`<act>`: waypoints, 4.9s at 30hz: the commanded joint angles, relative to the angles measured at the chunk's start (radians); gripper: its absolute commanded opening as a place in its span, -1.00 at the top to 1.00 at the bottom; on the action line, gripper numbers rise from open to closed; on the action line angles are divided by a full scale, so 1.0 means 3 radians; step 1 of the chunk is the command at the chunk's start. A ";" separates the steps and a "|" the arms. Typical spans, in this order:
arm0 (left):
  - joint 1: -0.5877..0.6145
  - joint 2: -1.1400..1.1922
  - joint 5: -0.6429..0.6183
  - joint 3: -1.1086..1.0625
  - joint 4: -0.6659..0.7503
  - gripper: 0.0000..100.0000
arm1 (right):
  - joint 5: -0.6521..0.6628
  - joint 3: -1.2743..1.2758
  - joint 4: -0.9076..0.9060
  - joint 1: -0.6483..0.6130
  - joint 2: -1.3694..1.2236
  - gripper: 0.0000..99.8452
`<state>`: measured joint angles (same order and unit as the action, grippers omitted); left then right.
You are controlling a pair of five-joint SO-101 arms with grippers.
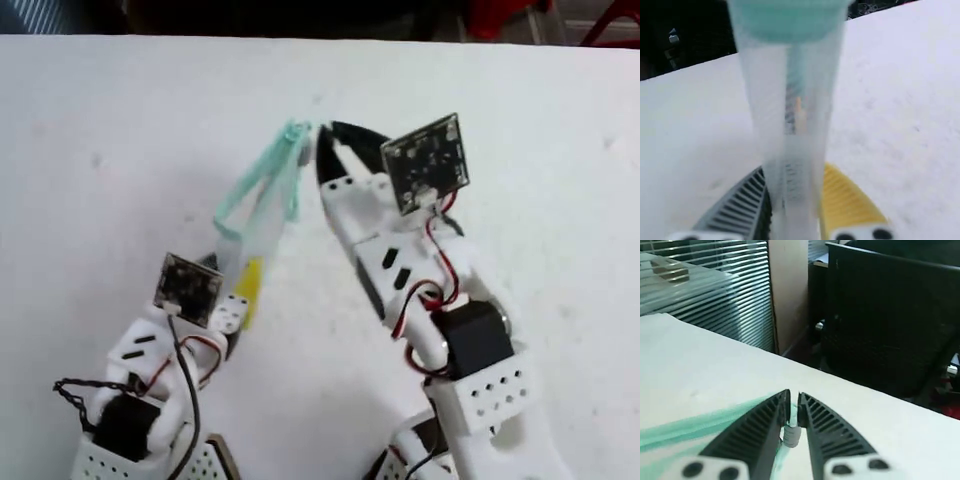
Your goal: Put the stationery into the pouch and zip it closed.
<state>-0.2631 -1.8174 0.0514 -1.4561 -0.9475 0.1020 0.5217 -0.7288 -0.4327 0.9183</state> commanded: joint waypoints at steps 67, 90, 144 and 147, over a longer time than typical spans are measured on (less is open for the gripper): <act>-0.0028 -0.0023 0.0159 0.0031 0.0113 0.91 | -0.1151 -0.3544 -0.3245 -0.1010 -0.3153 0.94; 0.0396 -0.0023 -0.0332 0.0476 -0.0343 0.47 | 0.1596 -0.4593 -0.3317 -0.0391 -0.3005 0.97; 0.0540 -0.0023 0.0629 0.0128 0.0532 0.47 | 0.4419 -0.1770 -0.3312 -0.0494 -0.0836 0.97; 0.0642 -0.0023 0.0471 -0.0010 0.0721 0.47 | 0.4419 -0.1770 -0.3312 -0.0586 -0.0836 0.97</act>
<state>-0.1020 -1.8267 0.2693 -1.4147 -0.8723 1.4170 0.0015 -1.7001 -0.5769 0.6329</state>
